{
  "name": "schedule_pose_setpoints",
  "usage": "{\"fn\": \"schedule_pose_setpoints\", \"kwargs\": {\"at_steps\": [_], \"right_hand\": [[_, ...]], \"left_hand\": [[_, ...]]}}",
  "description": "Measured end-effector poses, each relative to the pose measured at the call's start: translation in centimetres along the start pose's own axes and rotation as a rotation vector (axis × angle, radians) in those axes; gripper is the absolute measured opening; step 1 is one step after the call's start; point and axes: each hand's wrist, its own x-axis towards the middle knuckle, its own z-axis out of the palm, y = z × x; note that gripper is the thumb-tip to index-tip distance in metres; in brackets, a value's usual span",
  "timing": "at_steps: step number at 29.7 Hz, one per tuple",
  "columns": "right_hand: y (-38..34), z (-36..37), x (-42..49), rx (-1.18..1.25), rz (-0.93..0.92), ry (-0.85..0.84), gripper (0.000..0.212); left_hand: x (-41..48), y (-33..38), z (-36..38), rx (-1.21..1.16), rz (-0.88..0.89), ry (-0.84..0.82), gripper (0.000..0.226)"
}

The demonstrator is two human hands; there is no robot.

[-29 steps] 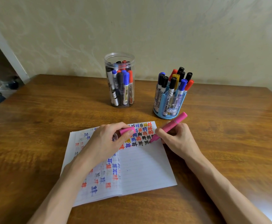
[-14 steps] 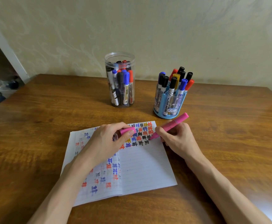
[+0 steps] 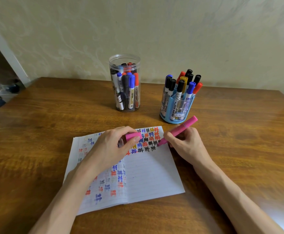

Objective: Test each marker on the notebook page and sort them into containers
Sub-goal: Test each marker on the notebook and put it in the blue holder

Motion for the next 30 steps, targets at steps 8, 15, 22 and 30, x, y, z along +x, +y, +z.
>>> {"fn": "schedule_pose_setpoints", "kwargs": {"at_steps": [8,15,22,30], "right_hand": [[0.0,0.0,-0.1,0.01,0.062,0.033,0.015],[-0.2,-0.1,0.0,-0.015,0.037,-0.027,0.013],[-0.5,-0.1,-0.7,0.396,-0.105,-0.085,0.009],[-0.7,0.5,-1.3,0.453,-0.199,-0.212,0.019]], "left_hand": [[0.0,0.3,0.1,0.013,0.03,0.021,0.027],[0.0,0.2,-0.1,0.002,0.008,0.012,0.036],[-0.1,0.7,-0.2,-0.028,0.024,0.0,0.04],[-0.3,1.0,-0.2,-0.086,0.047,0.015,0.033]]}}
